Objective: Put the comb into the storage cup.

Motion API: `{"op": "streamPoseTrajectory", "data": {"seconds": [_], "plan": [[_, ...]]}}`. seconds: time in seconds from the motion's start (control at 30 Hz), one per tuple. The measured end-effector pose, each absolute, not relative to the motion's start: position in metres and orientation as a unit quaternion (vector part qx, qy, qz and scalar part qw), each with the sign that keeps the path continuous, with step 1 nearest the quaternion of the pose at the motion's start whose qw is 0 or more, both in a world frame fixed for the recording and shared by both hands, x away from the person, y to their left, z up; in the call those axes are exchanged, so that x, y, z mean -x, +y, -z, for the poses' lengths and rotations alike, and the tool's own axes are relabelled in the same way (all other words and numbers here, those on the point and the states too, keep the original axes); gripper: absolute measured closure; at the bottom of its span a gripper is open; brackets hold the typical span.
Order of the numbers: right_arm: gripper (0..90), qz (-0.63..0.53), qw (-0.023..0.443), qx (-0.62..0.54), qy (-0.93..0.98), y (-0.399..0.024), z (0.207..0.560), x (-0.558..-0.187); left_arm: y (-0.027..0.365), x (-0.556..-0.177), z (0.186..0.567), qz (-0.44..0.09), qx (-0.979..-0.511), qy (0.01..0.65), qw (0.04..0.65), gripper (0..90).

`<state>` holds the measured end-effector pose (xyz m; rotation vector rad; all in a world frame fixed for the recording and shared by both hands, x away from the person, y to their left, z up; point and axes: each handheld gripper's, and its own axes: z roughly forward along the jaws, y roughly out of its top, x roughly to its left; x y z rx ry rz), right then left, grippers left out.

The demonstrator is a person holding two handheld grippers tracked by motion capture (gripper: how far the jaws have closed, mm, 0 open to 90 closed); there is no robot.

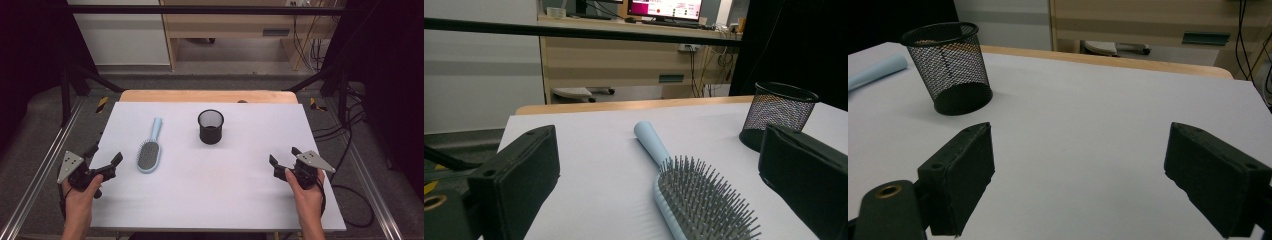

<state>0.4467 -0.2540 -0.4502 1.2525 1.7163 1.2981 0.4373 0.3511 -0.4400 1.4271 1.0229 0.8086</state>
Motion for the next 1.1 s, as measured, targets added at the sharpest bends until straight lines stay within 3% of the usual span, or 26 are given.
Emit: {"op": "streamPoseTrajectory", "data": {"seconds": [0.23,0.57,0.8,0.87,1.1], "plan": [[12.4,-0.493,0.322,-0.475,0.654,-0.254,0.449,-0.446,0.348,-0.44,0.441,-0.334,-0.62,0.443,0.555,6.5],[12.4,-0.49,0.319,-0.476,0.657,-0.253,0.451,-0.446,0.329,-0.457,0.439,-0.307,-0.659,0.454,0.515,19.7],[12.5,-0.49,0.315,-0.476,0.658,-0.252,0.451,-0.447,0.316,-0.492,0.431,-0.28,-0.695,0.461,0.475,53.6],[12.5,-0.491,0.314,-0.476,0.659,-0.252,0.451,-0.446,0.314,-0.502,0.431,-0.275,-0.702,0.465,0.465,67.5],[12.5,-0.493,0.313,-0.474,0.659,-0.251,0.451,-0.446,0.309,-0.527,0.431,-0.273,-0.723,0.466,0.431,86.6]]}}
